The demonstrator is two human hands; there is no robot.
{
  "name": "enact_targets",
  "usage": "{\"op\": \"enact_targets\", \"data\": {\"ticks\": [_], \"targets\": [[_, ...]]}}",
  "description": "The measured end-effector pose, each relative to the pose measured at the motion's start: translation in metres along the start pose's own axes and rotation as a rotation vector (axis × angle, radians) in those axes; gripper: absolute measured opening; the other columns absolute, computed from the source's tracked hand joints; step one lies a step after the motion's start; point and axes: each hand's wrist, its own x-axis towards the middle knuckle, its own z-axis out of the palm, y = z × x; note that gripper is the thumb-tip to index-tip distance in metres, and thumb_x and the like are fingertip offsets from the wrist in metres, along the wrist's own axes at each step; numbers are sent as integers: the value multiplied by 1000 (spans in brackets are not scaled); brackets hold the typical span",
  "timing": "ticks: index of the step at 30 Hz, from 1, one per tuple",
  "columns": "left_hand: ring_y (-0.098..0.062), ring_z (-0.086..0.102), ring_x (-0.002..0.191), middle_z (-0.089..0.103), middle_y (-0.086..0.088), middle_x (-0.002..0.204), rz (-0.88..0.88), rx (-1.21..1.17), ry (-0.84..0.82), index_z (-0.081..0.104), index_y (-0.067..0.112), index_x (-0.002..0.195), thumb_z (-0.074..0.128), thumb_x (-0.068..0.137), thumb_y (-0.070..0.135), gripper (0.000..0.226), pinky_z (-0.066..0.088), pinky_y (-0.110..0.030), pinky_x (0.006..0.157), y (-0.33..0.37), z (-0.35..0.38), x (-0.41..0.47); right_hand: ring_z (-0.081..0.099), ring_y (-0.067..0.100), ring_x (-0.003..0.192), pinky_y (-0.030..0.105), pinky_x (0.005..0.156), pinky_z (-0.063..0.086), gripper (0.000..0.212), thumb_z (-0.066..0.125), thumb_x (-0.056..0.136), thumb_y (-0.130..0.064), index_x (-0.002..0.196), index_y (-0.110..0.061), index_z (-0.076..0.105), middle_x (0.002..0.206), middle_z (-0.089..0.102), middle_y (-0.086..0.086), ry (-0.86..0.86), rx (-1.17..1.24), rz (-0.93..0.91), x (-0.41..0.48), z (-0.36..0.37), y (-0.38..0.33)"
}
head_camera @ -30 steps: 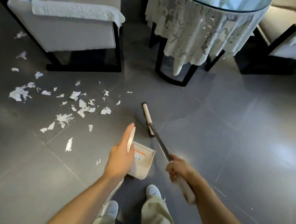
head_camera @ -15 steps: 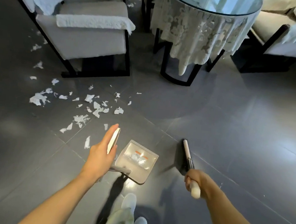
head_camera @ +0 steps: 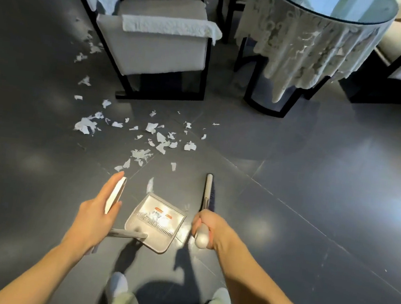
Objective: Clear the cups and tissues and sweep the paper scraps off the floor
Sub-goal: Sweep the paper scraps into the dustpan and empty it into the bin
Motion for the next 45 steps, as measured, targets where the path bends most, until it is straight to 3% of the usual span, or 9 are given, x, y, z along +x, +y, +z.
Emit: {"op": "enact_targets", "data": {"ticks": [7, 13, 21, 27, 33, 37, 41, 43, 45], "targets": [[-17, 58, 58, 64, -6, 100, -8, -16, -54, 21, 74, 121, 49, 96, 20, 66, 46, -36, 67, -104, -84, 25, 30, 8, 19, 14, 23, 26, 39, 26, 90, 8, 58, -13, 31, 39, 30, 1, -149, 278, 43, 27, 193, 1], [-14, 50, 49, 64, -5, 84, -57, -80, -69, 22, 74, 123, 48, 95, 20, 66, 49, -33, 60, -154, -123, 64, 31, 7, 19, 14, 23, 28, 34, 29, 94, 3, 64, -15, 31, 38, 30, -1, -187, 421, 88, 24, 250, -34], [-16, 58, 67, 57, 1, 102, -135, -143, -40, 21, 67, 129, 45, 96, 19, 63, 43, -32, 68, -169, -146, 119, 33, 7, 24, 11, 28, 29, 29, 31, 89, 5, 65, -10, 38, 44, 38, 3, 81, 114, -49, 51, 222, -73], [-23, 60, 69, 56, -1, 107, -188, -147, -16, 23, 69, 127, 46, 96, 20, 63, 44, -35, 75, -167, -151, 182, 47, 20, 43, 28, 48, 43, 19, 39, 76, 2, 89, -3, 52, 57, 53, 12, 293, -372, -222, 95, 190, -122], [-12, 57, 90, 49, 28, 118, -113, -198, -58, 28, 67, 127, 48, 95, 15, 65, 41, -30, 93, -138, -148, 265, 47, 16, 33, 18, 36, 41, 42, 38, 84, 4, 124, -8, 46, 59, 52, 11, 374, -438, -248, 130, 168, -197], [-3, 49, 112, 42, 49, 107, -88, -260, -73, 36, 60, 126, 48, 94, 5, 65, 29, -4, 88, -116, -133, 310, 47, 19, 40, 18, 35, 39, 43, 38, 85, 6, 127, 0, 48, 62, 52, 12, 393, -490, -246, 160, 157, -254], [-12, 60, 70, 60, 24, 109, -126, -276, -19, 40, 58, 125, 51, 93, 7, 61, 46, -11, 66, -111, -127, 353, 47, 17, 32, 13, 29, 34, 32, 38, 82, 10, 110, 2, 51, 48, 52, 8, 397, -596, -225, 191, 155, -299], [-12, 50, 47, 65, 16, 83, -134, -182, 5, 36, 61, 128, 53, 92, 14, 61, 46, -28, 58, -108, -121, 370, 47, 18, 31, 15, 32, 36, 37, 36, 80, 12, 112, 4, 52, 45, 51, 8, 382, -628, -209, 210, 153, -319], [-14, 52, 42, 59, 17, 61, -121, -116, 41, 35, 63, 126, 55, 91, 16, 62, 45, -24, 55, -104, -114, 384, 51, 22, 45, 23, 45, 45, 45, 37, 80, 11, 124, 3, 48, 58, 54, 11, 334, -706, -177, 227, 158, -336]]}}
